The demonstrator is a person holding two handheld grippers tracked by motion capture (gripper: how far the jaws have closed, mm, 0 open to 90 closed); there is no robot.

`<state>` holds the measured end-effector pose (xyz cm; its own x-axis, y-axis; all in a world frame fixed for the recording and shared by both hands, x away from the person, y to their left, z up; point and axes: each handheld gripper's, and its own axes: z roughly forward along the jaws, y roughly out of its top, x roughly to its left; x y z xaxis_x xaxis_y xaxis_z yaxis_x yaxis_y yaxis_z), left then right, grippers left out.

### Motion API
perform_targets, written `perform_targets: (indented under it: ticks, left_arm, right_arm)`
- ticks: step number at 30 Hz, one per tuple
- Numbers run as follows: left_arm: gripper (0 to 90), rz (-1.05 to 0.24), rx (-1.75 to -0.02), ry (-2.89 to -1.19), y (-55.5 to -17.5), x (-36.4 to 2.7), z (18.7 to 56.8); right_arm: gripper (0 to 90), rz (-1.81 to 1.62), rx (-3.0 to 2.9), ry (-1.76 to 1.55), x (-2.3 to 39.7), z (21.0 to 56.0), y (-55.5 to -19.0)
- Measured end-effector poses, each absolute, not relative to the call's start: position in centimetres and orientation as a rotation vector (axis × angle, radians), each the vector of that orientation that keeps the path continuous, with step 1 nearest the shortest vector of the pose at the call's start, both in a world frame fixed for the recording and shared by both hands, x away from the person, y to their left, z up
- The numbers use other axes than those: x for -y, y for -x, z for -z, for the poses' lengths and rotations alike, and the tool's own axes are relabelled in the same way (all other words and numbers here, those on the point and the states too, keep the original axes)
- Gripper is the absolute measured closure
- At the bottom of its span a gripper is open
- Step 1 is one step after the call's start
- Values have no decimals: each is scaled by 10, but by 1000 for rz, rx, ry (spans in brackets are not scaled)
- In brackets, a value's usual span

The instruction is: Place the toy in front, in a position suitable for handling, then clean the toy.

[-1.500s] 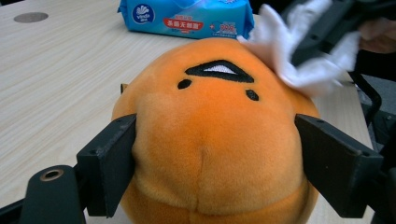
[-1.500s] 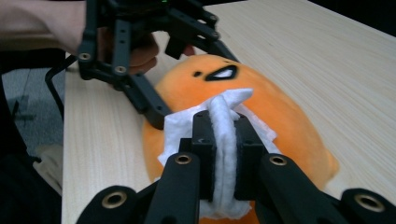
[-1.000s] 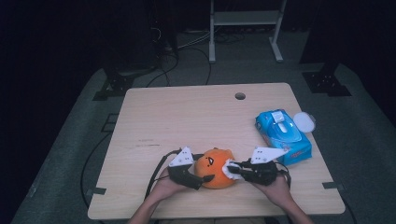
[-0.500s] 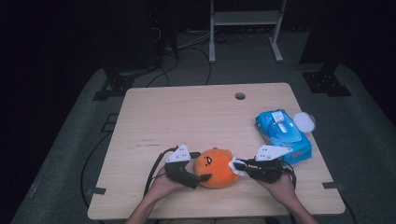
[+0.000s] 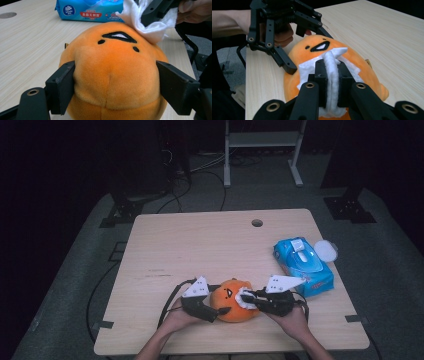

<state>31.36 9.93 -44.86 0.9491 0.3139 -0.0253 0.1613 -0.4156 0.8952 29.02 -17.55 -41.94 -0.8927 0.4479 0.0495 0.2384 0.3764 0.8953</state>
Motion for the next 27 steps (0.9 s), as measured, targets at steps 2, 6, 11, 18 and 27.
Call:
perform_targets:
  ticks: [2, 6, 11, 18, 27]
  left_arm:
    - [203, -178, -336, -2009, -314, -98, 449]
    - [201, -188, -325, -2013, -313, -97, 449]
    - [137, -172, -371, -2004, -314, -103, 446]
    - [184, -152, -383, -2004, -316, -103, 446]
    - [156, -224, -338, -2022, -309, -93, 442]
  right_arm:
    - [813, -1560, -2424, -601, 172, 417, -288]
    - [812, -1556, -2440, -528, 157, 413, -284]
    - [814, -1480, -2425, -587, 172, 419, -290]
    - [814, -1470, -2415, -632, 180, 420, -290]
    - [815, -1488, -2435, -496, 158, 414, -282]
